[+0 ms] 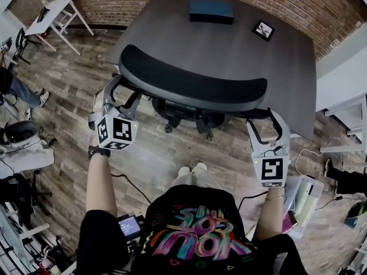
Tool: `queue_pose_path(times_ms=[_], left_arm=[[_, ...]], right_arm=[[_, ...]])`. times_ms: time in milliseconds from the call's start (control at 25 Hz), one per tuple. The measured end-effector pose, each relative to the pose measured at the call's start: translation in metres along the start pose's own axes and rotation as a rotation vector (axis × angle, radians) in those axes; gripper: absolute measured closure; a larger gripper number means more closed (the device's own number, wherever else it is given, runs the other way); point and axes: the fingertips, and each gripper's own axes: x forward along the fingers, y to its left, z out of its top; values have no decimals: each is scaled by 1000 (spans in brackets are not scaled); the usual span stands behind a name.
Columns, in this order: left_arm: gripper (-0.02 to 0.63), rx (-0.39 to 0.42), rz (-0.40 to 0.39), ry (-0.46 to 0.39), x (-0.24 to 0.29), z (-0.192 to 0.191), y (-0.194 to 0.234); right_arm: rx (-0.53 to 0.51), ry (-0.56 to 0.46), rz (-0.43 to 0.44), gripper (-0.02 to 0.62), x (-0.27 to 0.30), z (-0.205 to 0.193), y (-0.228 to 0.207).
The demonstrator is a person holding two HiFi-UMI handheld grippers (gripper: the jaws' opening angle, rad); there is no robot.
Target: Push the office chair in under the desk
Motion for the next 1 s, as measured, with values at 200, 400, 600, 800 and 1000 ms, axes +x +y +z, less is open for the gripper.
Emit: queue_pose_path(times_ms=[200,400,600,800,1000], left_arm=[[315,9,23,44,10,-11,8],[314,13,16,38,24,-18,23],[314,27,-14,10,32,-29,33],[314,37,-24,-30,40,-30,43],[314,35,-26,-50,46,-33,51]], right_arm=[[0,25,-5,337,4,3,11],[0,35,-17,337,16,11,15],[15,58,-45,342,23,19,28],[10,59,-71,339,30,27,28],[17,67,-91,339,35,32,33]])
